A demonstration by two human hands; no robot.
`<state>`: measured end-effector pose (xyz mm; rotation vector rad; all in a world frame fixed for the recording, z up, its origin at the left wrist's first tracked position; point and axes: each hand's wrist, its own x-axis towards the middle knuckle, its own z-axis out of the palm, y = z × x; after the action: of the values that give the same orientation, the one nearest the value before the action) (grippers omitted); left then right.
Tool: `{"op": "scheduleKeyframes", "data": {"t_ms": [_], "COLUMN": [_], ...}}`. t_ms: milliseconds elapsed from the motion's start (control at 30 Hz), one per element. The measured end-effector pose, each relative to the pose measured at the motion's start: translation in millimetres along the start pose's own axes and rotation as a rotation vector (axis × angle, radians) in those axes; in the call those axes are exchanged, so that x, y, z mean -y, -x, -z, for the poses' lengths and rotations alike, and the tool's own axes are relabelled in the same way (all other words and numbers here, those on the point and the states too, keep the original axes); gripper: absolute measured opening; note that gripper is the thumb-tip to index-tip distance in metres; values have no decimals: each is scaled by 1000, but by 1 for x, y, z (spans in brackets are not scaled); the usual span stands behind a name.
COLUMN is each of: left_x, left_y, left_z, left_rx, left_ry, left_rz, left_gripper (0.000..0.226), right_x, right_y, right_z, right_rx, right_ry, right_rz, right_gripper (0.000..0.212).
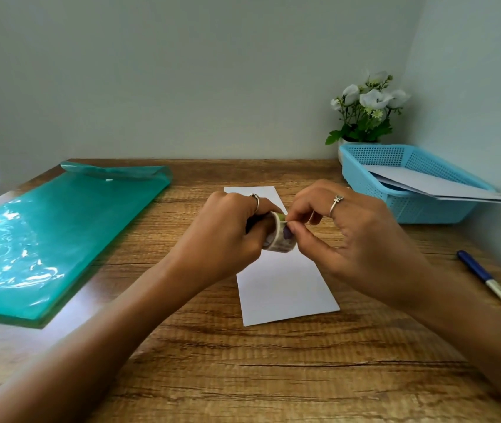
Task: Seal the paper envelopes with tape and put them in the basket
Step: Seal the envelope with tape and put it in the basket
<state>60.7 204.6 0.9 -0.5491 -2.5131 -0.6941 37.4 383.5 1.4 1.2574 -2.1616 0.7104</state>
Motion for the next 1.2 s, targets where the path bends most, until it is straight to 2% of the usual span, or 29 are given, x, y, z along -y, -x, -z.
{"op": "scheduleKeyframes", "data": {"t_ms": [600, 1200], "left_x": [4, 2], "left_y": [-3, -6], "left_z": [-1, 0], "left_rx": [66, 118], "left_ry": [170, 336], "left_rz": [402, 600], "left_gripper": [21, 20], "right_x": [1, 3], "right_y": [4, 5], "right_z": [-2, -1], "right_rx": [41, 62], "right_ry": [76, 50], "right_rz": [75, 89], "right_gripper": [19, 18]}}
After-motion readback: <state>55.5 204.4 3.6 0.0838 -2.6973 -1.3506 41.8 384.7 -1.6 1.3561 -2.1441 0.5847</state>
